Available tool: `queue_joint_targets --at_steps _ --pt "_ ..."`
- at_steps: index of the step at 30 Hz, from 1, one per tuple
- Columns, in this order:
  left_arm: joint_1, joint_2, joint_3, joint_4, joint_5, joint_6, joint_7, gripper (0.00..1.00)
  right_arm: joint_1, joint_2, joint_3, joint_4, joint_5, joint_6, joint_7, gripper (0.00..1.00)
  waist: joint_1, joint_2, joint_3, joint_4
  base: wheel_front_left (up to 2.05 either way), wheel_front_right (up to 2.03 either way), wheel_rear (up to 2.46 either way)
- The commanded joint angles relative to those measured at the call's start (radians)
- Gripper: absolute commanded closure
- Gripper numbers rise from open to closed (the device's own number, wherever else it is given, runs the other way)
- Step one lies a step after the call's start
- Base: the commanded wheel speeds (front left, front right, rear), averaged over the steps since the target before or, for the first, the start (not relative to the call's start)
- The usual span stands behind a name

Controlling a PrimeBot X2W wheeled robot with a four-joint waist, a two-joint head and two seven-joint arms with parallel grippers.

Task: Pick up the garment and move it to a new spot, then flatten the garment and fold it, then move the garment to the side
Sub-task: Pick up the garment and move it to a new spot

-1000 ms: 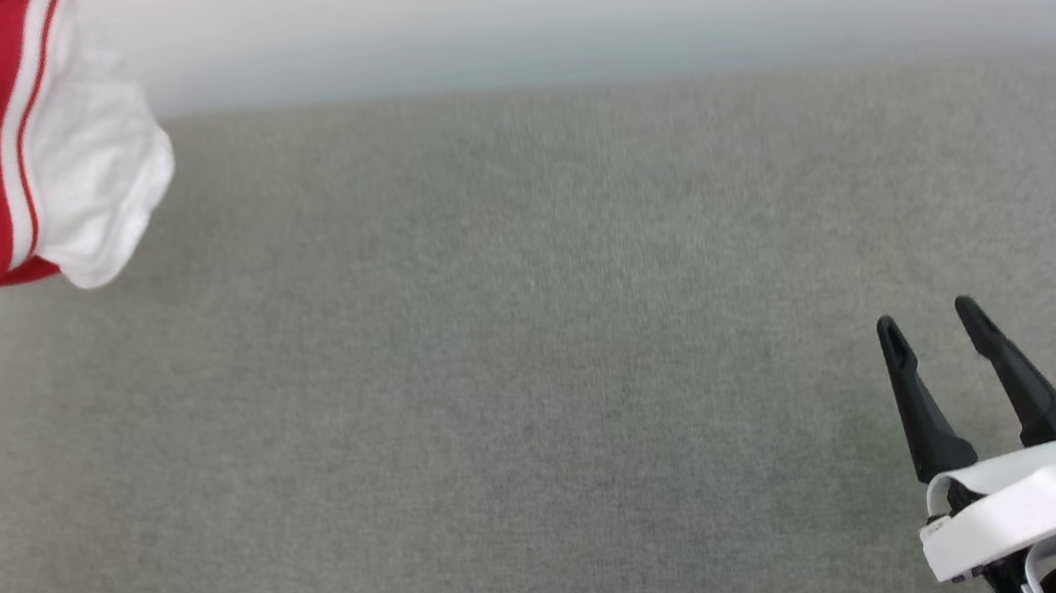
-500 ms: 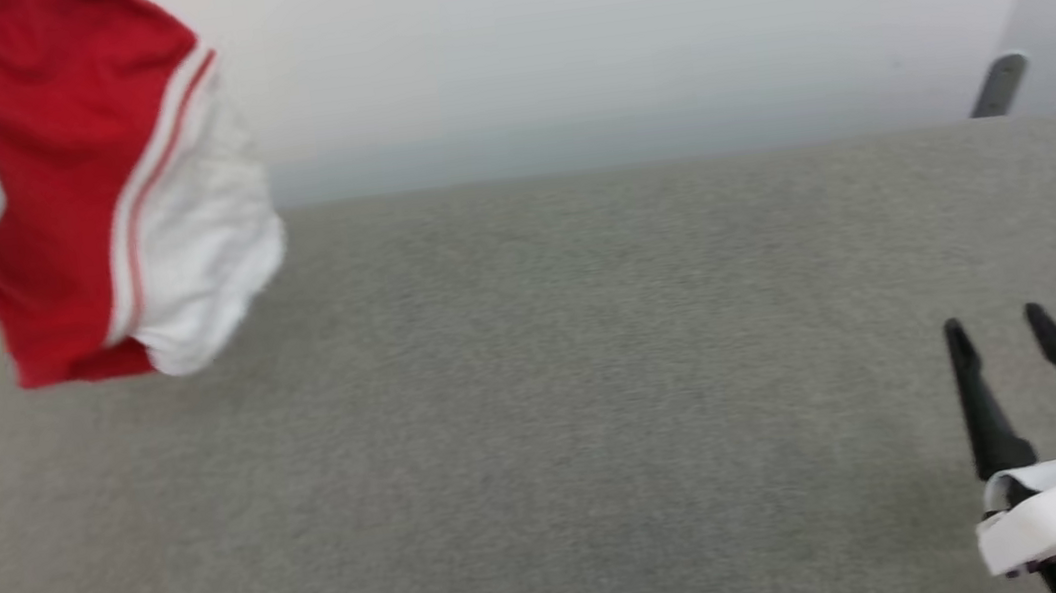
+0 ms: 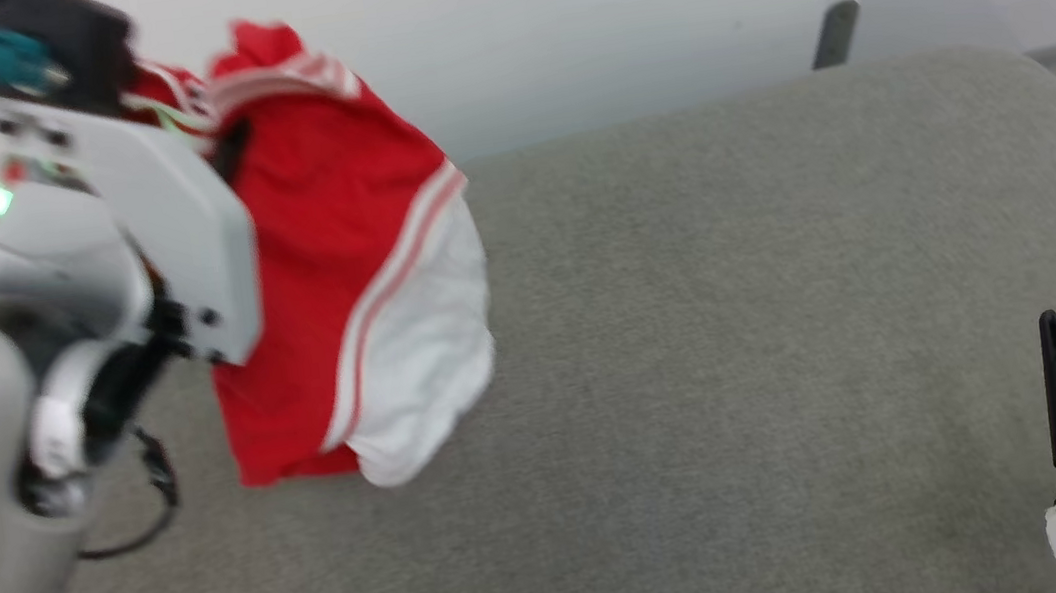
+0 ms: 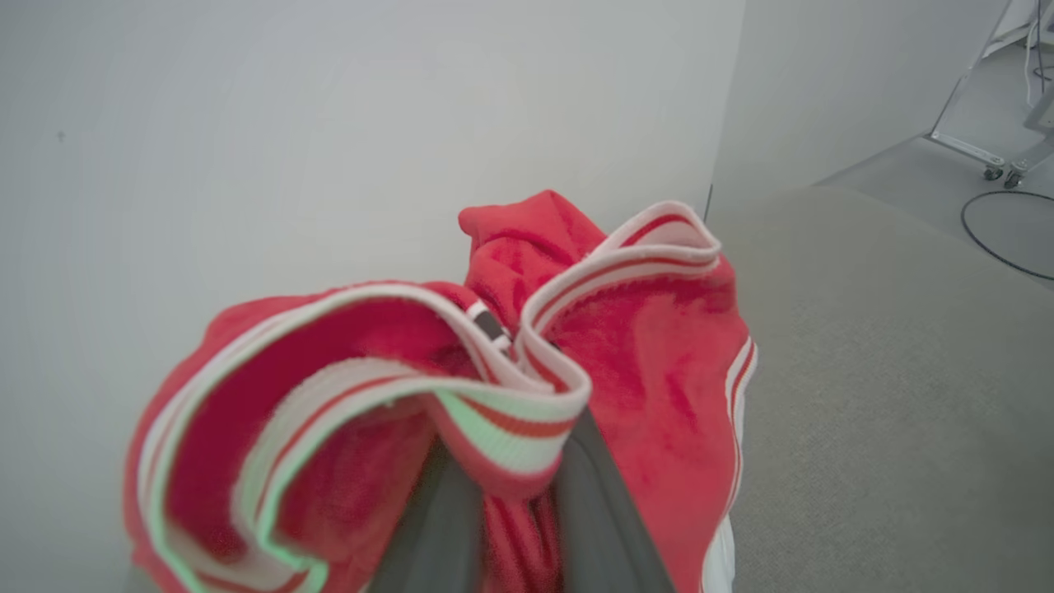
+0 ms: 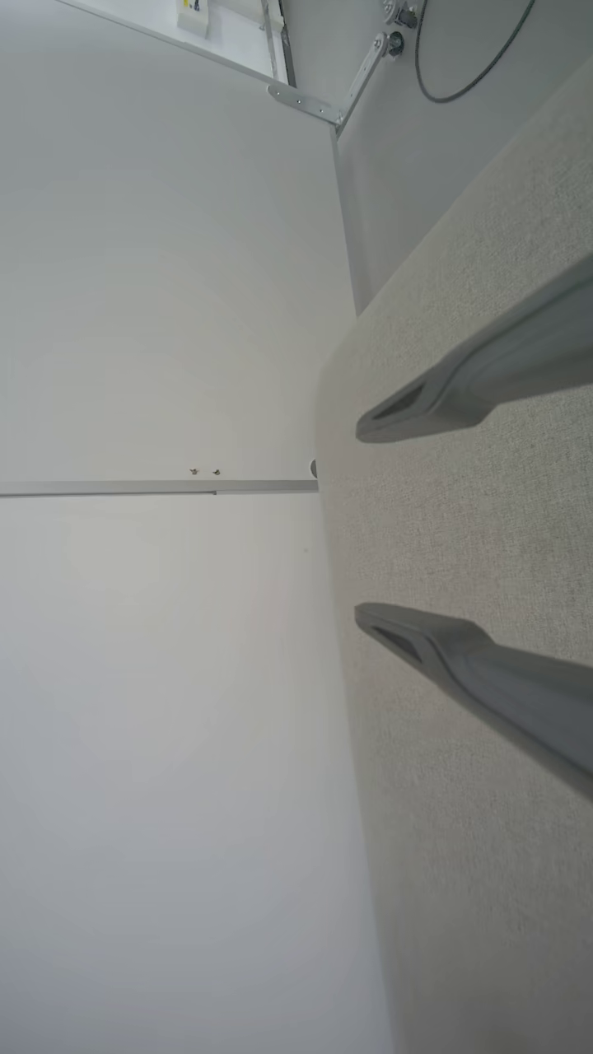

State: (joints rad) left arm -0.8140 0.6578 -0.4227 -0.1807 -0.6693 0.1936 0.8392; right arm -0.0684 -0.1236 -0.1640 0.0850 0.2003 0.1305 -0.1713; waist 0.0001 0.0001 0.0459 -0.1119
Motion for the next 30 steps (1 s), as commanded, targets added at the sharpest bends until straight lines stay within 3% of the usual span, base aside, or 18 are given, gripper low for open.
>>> queue_joint_targets --at_steps 1,11,28,30 --pt "0.018 -0.013 -0.015 0.002 0.007 0.003 0.000 1.00 -0.006 0.010 -0.009 0.006 -0.006 0.000 -0.007 0.00 -0.0001 -0.0001 0.045 -0.051 0.00 0.00 0.00" --pt "0.099 -0.107 -0.131 0.142 -0.012 -0.047 -0.029 1.00 -0.032 0.041 0.004 0.079 0.005 0.000 -0.048 0.00 -0.0001 -0.0001 0.103 -0.104 0.00 0.00 0.00" --pt "0.136 -0.233 -0.255 0.572 -0.035 -0.202 -0.130 1.00 -0.087 0.051 0.056 0.160 0.021 0.000 -0.083 0.00 -0.0001 -0.0001 0.135 -0.113 0.00 0.00 0.00" --pt "0.123 -0.245 -0.265 0.611 -0.028 -0.219 -0.142 0.76 -0.089 0.049 0.060 0.166 0.023 0.000 -0.085 0.00 -0.0001 -0.0001 0.136 -0.110 0.00 0.00 0.00"
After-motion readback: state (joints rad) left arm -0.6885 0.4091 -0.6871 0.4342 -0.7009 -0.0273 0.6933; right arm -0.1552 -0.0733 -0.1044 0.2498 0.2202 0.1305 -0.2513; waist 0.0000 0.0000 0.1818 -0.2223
